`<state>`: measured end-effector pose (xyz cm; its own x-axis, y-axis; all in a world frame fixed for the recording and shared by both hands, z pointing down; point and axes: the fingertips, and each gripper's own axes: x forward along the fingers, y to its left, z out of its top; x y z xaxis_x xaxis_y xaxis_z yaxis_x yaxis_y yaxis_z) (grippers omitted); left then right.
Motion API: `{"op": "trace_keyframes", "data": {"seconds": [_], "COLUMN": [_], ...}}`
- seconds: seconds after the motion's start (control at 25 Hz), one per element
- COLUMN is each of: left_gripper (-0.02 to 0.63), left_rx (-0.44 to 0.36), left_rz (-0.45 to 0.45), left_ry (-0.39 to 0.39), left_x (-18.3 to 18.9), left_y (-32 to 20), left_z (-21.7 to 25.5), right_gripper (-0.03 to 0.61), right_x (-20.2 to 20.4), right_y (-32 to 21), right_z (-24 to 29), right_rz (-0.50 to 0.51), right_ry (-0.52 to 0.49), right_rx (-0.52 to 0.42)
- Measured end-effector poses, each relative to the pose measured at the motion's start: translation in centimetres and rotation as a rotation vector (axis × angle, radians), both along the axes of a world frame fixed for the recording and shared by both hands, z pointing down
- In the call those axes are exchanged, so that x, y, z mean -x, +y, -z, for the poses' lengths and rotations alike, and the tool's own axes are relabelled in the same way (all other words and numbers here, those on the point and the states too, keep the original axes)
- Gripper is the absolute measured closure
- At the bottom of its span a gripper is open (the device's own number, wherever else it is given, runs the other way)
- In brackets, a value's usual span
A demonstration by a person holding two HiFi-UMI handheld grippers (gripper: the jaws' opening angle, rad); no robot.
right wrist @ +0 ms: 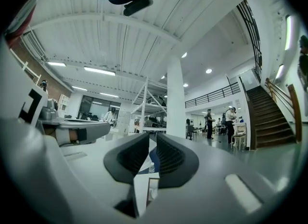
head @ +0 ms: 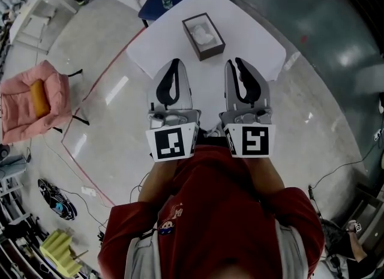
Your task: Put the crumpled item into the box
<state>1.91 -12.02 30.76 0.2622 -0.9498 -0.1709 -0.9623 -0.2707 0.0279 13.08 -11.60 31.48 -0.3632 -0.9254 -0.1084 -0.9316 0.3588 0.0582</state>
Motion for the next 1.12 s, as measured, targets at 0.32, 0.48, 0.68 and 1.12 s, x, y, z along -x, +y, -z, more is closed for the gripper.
{"op": "trace_keyframes", "data": {"seconds": [0.32, 0.48, 0.68, 1.12], "left_gripper": [0.611, 0.611, 0.611, 0.611], "left_rx": [0.007, 0.008, -0.005, -0.01], "left_rz": [0.014, 0.025, 0.043, 0.044], "left_ry": [-0.035, -0.049, -0.041, -0.054], "left_x": [0.5, 1.5, 2.4, 2.7], "left_y": [-0.5, -0.3, -0.4, -0.5], "left_z": [-0.3, -0.2, 0.4, 0.4], "right_gripper": [0.577, 0.577, 0.577, 0.577], "right_x": [-0.5, -0.2, 0.2, 0.4], "right_y": [-0.2, 0.0, 0.0, -0.2], "right_z": [-0.1, 0.2, 0.0, -0.2], "right_rz": [0.015, 0.02, 0.029, 0.029], "right_ry": [0.003, 0.008, 0.041, 0.054], "right_rx": [0.016, 0.016, 0.029, 0.035]}}
